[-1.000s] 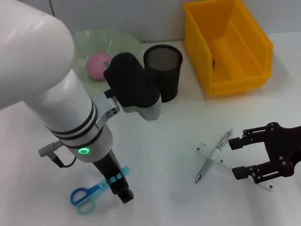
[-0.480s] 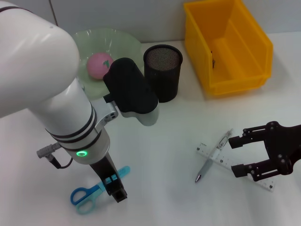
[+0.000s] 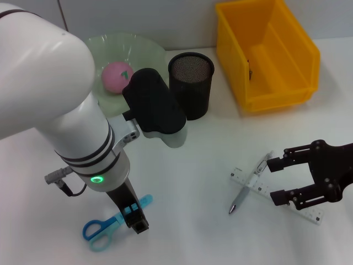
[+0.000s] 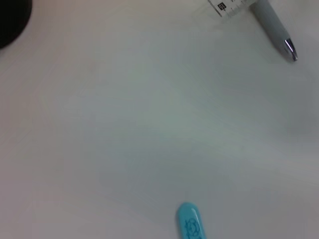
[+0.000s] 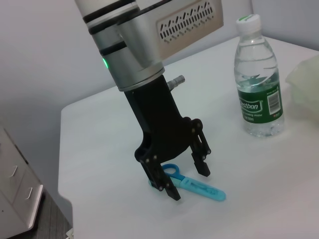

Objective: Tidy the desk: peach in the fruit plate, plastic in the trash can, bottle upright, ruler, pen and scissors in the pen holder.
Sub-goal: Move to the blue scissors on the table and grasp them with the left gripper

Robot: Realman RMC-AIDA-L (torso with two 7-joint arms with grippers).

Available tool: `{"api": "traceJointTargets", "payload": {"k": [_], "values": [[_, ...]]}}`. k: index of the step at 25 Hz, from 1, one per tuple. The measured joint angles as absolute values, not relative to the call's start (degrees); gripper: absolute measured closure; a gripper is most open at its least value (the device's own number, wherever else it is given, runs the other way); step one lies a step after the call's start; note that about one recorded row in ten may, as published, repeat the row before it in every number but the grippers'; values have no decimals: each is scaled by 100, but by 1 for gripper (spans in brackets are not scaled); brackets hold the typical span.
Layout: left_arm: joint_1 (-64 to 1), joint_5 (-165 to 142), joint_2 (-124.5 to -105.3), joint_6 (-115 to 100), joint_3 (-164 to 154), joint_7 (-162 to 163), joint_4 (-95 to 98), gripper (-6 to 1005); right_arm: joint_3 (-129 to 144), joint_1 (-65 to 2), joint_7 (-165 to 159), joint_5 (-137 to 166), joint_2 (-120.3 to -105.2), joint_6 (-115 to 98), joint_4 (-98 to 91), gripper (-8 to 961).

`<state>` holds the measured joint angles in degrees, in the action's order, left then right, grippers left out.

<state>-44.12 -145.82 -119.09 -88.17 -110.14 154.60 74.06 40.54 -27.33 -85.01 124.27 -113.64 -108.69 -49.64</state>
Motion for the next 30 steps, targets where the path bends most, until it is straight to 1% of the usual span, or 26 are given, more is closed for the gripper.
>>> {"api": "traceJointTargets", "payload": {"k": [16,27,30], "values": [[-4478,-14599,-11909,-8686,-11029,15336,7152,542,4034,-2742,-8536,12427,-11355,-10856,-4955,210],[-4520,-14598,-11918,-8613,-11038,15321,6967,566,4034,-2780,-8541,12427,-11354,-10847,-4949,210],[-4535,-14598,-11918,-8609,-11039,15320,6926,606,4034,-2788,-8544,12427,-11350,-10845,-4949,210]]}}
